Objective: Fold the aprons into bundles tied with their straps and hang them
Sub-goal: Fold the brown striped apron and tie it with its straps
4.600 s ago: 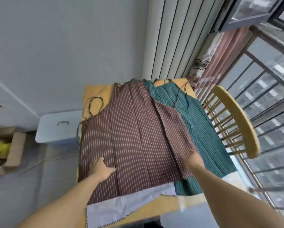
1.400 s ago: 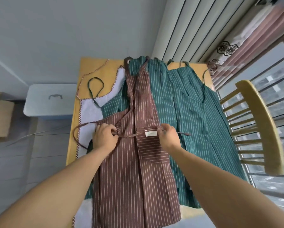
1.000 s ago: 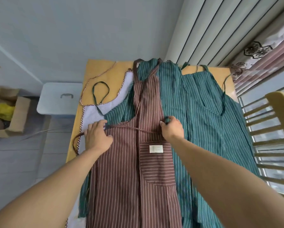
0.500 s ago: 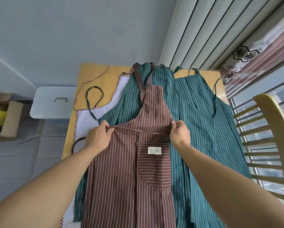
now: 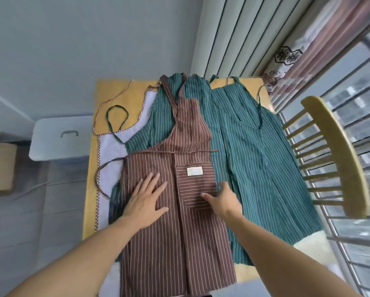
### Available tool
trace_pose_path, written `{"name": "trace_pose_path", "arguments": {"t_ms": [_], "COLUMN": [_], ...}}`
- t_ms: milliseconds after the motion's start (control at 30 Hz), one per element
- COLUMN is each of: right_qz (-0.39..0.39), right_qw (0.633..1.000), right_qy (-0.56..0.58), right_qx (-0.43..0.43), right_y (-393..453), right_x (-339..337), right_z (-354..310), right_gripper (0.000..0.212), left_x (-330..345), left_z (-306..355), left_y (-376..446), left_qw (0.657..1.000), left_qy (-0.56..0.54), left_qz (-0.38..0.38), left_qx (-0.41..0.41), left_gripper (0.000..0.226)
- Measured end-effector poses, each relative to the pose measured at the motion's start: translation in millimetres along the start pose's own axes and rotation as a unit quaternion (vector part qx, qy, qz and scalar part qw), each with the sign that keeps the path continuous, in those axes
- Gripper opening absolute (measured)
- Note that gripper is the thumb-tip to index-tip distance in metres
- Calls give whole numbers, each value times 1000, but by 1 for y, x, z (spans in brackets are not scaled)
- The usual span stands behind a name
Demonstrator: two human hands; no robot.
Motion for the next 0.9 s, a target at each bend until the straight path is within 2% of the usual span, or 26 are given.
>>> {"name": "trace_pose_path", "arguments": {"t_ms": [67, 200, 300, 433, 567, 633, 733, 800, 900], "right_qz": [-22, 26, -17, -63, -77, -95, -96, -107, -117], "right_qw": [1000, 998, 997, 991, 979, 958, 948, 951, 972], "right_qy": [2, 19, -4, 38, 175, 268, 297, 269, 163], "right_qx": [18, 50, 75, 111, 76, 44, -57, -106, -126], "right_y": [-27, -59, -86, -110, -128, -139, -157, -170, -180], "right_x": [11, 5, 9, 20, 13, 8, 2, 9, 28], "right_z": [20, 52, 69, 83, 64, 43, 3, -19, -34], "right_gripper": [78, 81, 83, 69, 34, 43, 66, 75, 76], "left_x": [20, 36, 41, 41, 36, 30, 18, 11, 2], "left_z": [12, 2, -3, -8, -6, -5, -5, -7, -13], "left_y": [-22, -51, -77, -94, -95, -93, -87, -81, -71], "left_qw": [999, 996, 996, 995, 993, 991, 985, 980, 970], "left_qy": [17, -8, -7, -7, -40, -65, -104, -124, -161], "left_qz": [-41, -48, -59, -76, -81, -73, -52, -37, -28], "left_qx": [1, -73, -72, -71, -75, -94, -130, -148, -182], "left_gripper": [92, 110, 120, 128, 110, 93, 74, 66, 59]}}
Point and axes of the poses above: each hand's wrist, its own y-axis towards the middle knuckle, its own x-axis out of the palm, z = x × y, the point moved 9 cm from there along y, towards the middle knuckle, and after that the axes turned 15 degrees about z, right-handed, at the moved point
